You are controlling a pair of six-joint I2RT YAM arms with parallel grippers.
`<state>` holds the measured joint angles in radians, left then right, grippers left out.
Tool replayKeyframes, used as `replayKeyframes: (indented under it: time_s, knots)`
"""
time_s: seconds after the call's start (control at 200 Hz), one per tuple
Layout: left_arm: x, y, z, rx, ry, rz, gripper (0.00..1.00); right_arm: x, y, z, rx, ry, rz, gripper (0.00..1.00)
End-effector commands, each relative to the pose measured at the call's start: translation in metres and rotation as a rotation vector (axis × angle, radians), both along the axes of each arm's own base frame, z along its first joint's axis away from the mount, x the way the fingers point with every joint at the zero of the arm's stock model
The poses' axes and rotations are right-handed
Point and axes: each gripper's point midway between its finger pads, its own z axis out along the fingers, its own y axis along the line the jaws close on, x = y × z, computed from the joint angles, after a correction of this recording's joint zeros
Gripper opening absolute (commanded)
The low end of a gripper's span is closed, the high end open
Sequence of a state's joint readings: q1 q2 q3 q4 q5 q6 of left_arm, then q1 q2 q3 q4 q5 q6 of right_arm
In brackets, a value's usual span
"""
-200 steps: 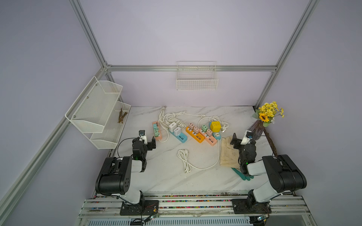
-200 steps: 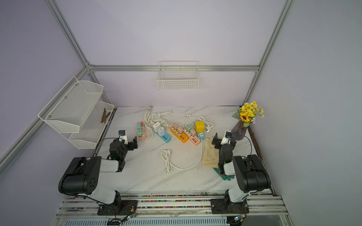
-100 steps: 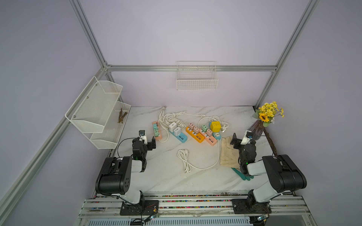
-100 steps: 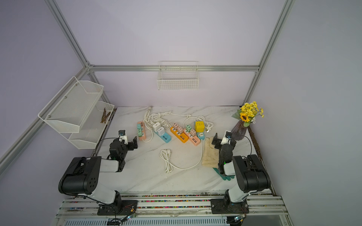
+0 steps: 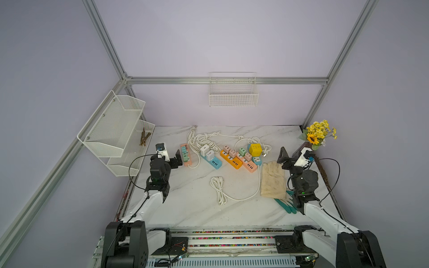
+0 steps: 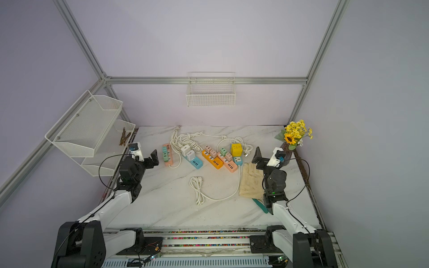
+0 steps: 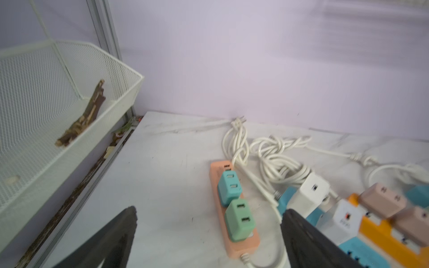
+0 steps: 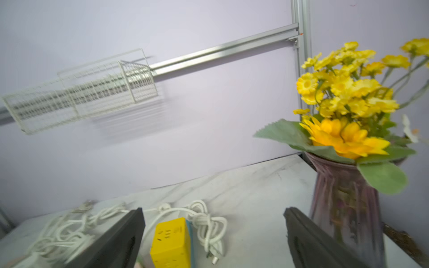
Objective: Pull the plug off the socket
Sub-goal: Move the socket to the center of the board.
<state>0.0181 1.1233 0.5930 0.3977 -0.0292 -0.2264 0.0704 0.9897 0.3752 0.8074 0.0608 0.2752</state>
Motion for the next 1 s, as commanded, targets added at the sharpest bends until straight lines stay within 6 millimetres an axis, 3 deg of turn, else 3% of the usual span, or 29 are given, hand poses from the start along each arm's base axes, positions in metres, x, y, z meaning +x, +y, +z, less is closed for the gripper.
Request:
replayKeyframes:
  time_s: [0.0,0.12,0.21,0.36,0.54,0.64,0.67,0.685,0.725,0.88,0.995]
  knots:
    - [-0.009,-0.029,-0.02,-0.328,0.11,-0.108,1.0,-0.009,0.038,0.001,0.279,0.057,0.275,0.99]
    - [-0.011,-0.053,-0.025,-0.535,0.072,-0.235,1.0,-0.032,0.087,0.024,0.299,-0.025,0.611,0.99]
    - [-0.013,-0.071,-0.024,-0.576,0.094,-0.33,1.0,-0.034,0.121,0.018,0.28,0.041,0.785,1.0]
    - [-0.021,-0.08,-0.032,-0.555,0.161,-0.283,1.0,-0.027,0.19,-0.014,0.162,0.192,0.925,0.99]
    - [-0.043,-0.098,-0.067,-0.462,0.232,-0.244,1.0,-0.014,0.269,-0.065,-0.137,0.413,0.938,0.99]
    - [-0.048,-0.095,-0.081,-0.454,0.232,-0.218,1.0,-0.003,0.291,-0.095,-0.275,0.508,0.884,0.99]
    - [-0.049,-0.095,-0.081,-0.469,0.222,-0.217,1.0,0.0,0.296,-0.099,-0.309,0.522,0.872,0.99]
    - [-0.049,-0.096,-0.08,-0.474,0.214,-0.223,1.0,0.004,0.297,-0.112,-0.333,0.557,0.852,0.99]
    - [-0.049,-0.096,-0.081,-0.481,0.204,-0.224,1.0,0.011,0.303,-0.125,-0.386,0.596,0.828,1.0]
    - [-0.053,-0.083,-0.088,-0.47,0.177,-0.164,1.0,0.031,0.334,-0.16,-0.546,0.69,0.8,0.99]
    - [-0.055,-0.079,-0.086,-0.462,0.159,-0.146,1.0,0.047,0.345,-0.19,-0.613,0.789,0.787,0.99]
